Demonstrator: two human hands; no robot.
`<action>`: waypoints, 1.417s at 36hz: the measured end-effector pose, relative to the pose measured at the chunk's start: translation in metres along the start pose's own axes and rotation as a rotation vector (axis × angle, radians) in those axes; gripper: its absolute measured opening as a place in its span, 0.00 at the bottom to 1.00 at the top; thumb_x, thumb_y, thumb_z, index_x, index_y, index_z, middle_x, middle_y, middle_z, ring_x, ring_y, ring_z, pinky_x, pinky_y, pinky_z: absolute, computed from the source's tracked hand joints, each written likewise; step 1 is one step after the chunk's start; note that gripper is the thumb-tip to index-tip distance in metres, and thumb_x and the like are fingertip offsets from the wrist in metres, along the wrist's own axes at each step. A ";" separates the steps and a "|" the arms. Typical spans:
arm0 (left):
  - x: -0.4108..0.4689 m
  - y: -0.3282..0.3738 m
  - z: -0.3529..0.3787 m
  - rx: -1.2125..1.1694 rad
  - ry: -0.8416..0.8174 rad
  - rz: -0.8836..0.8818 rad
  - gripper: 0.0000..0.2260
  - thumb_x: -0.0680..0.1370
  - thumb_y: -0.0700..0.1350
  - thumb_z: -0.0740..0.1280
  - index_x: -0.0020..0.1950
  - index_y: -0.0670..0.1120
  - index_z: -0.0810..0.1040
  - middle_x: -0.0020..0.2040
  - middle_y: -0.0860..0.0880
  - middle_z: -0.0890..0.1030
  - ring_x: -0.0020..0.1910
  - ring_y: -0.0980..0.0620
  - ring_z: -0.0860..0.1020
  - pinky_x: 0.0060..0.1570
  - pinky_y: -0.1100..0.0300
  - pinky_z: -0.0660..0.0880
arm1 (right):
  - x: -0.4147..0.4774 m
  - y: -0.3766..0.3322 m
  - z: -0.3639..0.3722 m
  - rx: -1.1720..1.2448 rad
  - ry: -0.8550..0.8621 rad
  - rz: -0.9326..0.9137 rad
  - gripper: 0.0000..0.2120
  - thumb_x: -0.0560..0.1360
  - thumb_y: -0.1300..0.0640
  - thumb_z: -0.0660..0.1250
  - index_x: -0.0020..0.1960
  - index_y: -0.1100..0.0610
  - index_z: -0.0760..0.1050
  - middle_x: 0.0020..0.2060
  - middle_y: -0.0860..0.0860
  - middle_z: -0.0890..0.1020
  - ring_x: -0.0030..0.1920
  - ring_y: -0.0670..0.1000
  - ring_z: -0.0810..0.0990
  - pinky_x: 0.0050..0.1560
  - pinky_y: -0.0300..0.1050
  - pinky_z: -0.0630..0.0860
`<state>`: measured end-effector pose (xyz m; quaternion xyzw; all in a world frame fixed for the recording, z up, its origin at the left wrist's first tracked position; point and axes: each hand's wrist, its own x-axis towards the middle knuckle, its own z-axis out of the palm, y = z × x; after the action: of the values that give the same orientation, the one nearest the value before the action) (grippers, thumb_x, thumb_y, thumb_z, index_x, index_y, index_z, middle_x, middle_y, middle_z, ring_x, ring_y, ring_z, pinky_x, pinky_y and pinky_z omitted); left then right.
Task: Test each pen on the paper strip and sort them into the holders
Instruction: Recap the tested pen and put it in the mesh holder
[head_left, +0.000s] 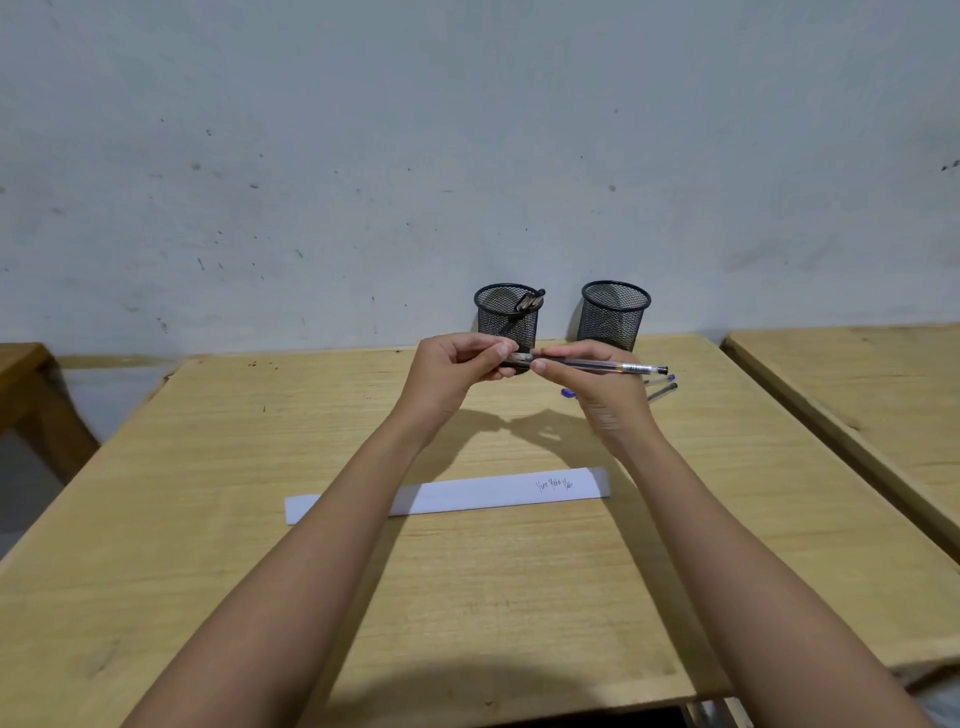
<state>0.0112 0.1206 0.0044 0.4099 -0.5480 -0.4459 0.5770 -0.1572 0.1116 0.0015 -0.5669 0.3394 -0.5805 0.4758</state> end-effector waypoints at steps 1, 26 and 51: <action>0.001 0.001 0.000 0.017 -0.010 0.009 0.05 0.75 0.35 0.66 0.49 0.39 0.80 0.33 0.53 0.84 0.33 0.58 0.81 0.40 0.70 0.77 | 0.001 0.001 -0.001 -0.003 -0.001 0.004 0.08 0.65 0.69 0.74 0.38 0.58 0.80 0.33 0.46 0.85 0.37 0.42 0.83 0.34 0.30 0.73; 0.061 0.032 0.002 0.328 0.072 0.178 0.07 0.76 0.48 0.67 0.48 0.47 0.83 0.45 0.49 0.84 0.50 0.50 0.82 0.57 0.55 0.76 | 0.043 0.004 -0.026 -0.576 -0.041 0.008 0.15 0.66 0.71 0.72 0.35 0.51 0.74 0.34 0.50 0.79 0.34 0.49 0.77 0.41 0.43 0.77; 0.109 -0.062 0.000 0.274 0.062 -0.056 0.19 0.71 0.42 0.73 0.58 0.51 0.70 0.52 0.60 0.76 0.49 0.69 0.73 0.41 0.80 0.69 | 0.145 0.035 -0.006 -0.669 0.006 -0.012 0.06 0.74 0.62 0.67 0.50 0.60 0.79 0.47 0.50 0.81 0.50 0.45 0.77 0.52 0.35 0.69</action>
<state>0.0078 -0.0013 -0.0264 0.5135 -0.5741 -0.3701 0.5193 -0.1433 -0.0359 0.0167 -0.6919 0.5094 -0.4413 0.2587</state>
